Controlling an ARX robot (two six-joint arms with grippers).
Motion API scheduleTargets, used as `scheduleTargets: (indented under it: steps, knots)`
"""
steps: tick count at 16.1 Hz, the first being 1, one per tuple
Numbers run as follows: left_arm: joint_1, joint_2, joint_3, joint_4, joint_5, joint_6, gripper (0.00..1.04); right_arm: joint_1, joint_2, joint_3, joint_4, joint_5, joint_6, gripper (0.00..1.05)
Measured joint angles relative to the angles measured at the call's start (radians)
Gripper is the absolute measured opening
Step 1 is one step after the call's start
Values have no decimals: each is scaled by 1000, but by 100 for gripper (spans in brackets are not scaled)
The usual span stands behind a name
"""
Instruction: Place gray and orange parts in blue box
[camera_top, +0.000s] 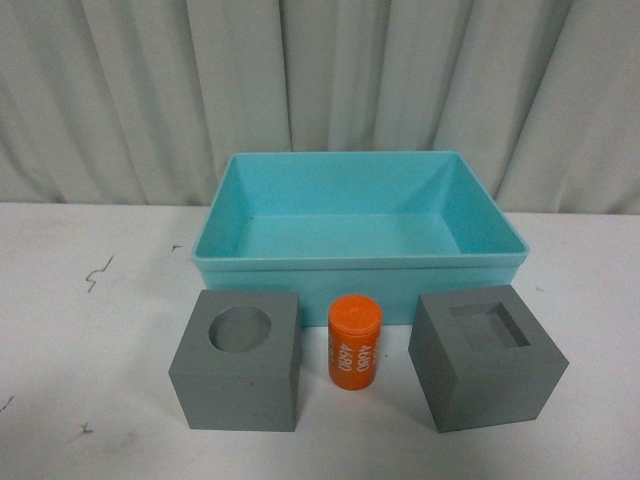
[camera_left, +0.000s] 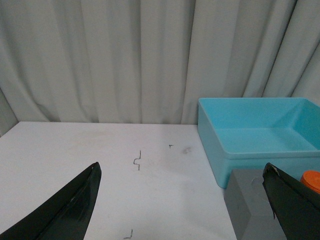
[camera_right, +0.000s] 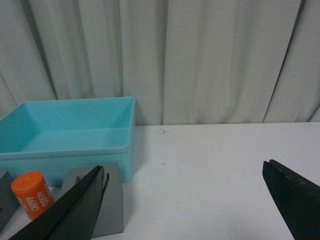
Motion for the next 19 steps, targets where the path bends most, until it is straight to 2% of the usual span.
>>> scheduleTargets:
  steps: [11, 12, 14, 16, 17, 19]
  knots:
    - [0, 0, 0, 0, 0, 0, 98, 0, 0, 0, 0, 0, 0, 98]
    - [0, 0, 0, 0, 0, 0, 98, 37, 37, 2, 19, 79, 38, 98]
    - [0, 0, 0, 0, 0, 0, 98, 66, 284, 63, 214, 110, 104, 98]
    - [0, 0, 0, 0, 0, 0, 98, 58, 562, 193, 414, 69, 149, 98]
    - [0, 0, 0, 0, 0, 0, 98, 48, 726, 286, 442, 29, 181, 98]
    - [0, 0, 0, 0, 0, 0, 98, 26, 1023, 457, 362, -17, 228, 98]
